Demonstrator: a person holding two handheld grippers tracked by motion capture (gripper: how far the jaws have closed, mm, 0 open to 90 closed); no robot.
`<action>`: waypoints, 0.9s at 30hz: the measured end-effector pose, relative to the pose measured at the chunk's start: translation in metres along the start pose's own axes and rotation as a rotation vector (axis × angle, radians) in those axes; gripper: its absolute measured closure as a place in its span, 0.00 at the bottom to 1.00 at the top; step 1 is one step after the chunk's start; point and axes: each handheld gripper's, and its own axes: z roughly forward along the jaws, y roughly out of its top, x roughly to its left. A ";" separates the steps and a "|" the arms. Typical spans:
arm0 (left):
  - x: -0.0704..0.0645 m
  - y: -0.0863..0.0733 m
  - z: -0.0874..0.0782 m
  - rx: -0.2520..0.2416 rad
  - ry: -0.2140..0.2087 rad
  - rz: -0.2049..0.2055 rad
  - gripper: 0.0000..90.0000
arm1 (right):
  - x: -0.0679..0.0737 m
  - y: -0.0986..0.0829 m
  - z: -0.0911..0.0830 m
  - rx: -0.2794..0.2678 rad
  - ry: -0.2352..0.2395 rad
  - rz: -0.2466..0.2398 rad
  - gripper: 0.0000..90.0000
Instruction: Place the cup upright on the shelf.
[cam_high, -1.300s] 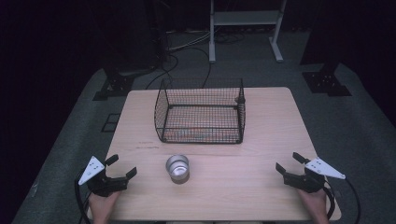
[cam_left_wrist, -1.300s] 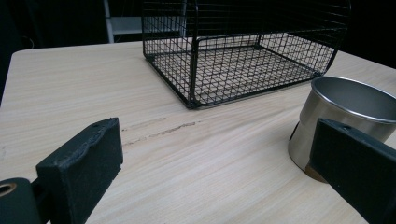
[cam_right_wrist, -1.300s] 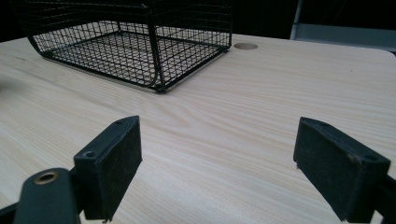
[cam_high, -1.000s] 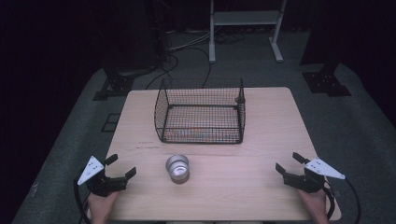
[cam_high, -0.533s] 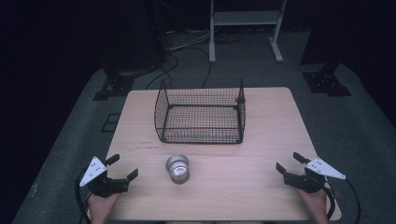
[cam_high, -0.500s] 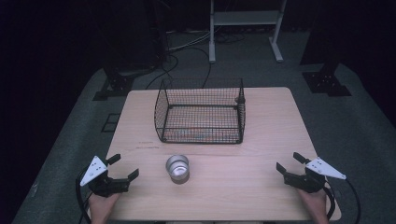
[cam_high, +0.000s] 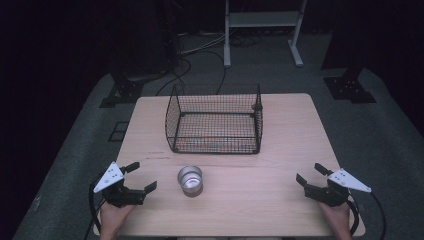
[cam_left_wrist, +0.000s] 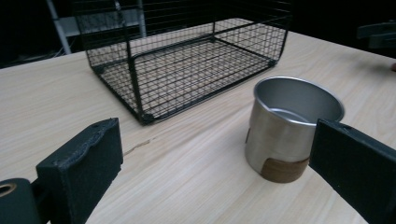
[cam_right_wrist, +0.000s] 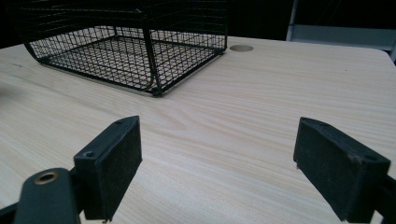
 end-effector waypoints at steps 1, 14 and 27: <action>-0.001 0.002 0.001 0.002 -0.013 0.006 0.02 | 0.000 0.000 0.000 0.001 0.001 0.001 0.16; -0.012 0.018 0.010 0.009 -0.074 0.054 0.02 | 0.000 0.000 0.000 -0.001 0.001 -0.002 0.16; -0.020 0.029 0.021 0.046 -0.140 0.086 0.02 | 0.000 0.000 0.000 -0.001 0.001 -0.002 0.16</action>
